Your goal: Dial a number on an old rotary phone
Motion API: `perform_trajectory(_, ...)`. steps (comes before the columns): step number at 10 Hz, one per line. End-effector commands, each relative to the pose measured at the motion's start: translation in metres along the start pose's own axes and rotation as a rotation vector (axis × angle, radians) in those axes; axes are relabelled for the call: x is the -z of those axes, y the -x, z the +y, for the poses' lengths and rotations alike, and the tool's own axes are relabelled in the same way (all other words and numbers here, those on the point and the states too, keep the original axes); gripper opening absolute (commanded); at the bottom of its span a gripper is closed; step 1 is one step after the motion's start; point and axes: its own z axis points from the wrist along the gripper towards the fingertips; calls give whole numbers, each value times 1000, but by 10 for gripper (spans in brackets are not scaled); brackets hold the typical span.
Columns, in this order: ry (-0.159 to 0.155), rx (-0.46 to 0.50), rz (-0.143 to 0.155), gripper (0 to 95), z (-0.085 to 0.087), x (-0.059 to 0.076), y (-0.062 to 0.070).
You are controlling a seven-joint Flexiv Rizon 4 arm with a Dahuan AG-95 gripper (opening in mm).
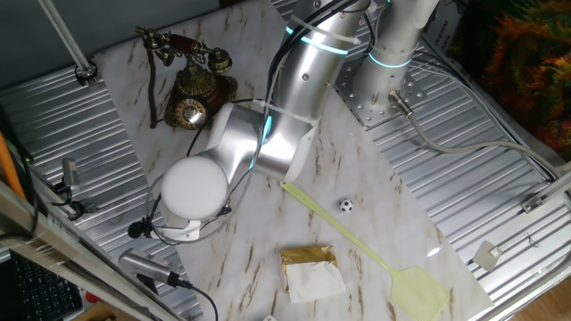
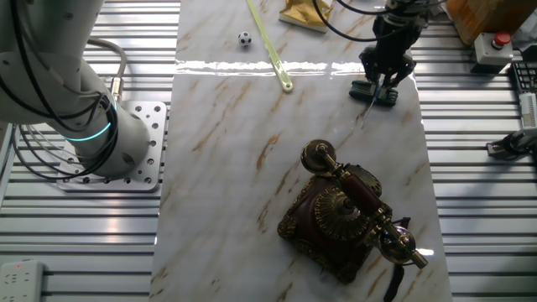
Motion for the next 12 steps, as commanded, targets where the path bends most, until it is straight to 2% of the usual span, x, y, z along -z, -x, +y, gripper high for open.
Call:
perform_trajectory(1,7,-3,-7,0,-2,15,-3)
perform_trajectory(3,24,-21,-38,0,-8,33,-11)
perform_trajectory(4,32,-33,-65,0,-13,45,-19)
perform_trajectory(5,36,-47,-83,0,-17,57,-28)
perform_trajectory(6,26,-56,-96,0,-20,69,-38)
perform_trajectory(7,17,-63,-119,0,-24,83,-52)
perform_trajectory(8,26,-82,-167,0,-28,97,-70)
perform_trajectory(9,30,-98,-201,0,-31,105,-87)
perform_trajectory(11,38,-100,-238,0,-35,112,-116)
perform_trajectory(12,34,-95,-252,0,-37,114,-134)
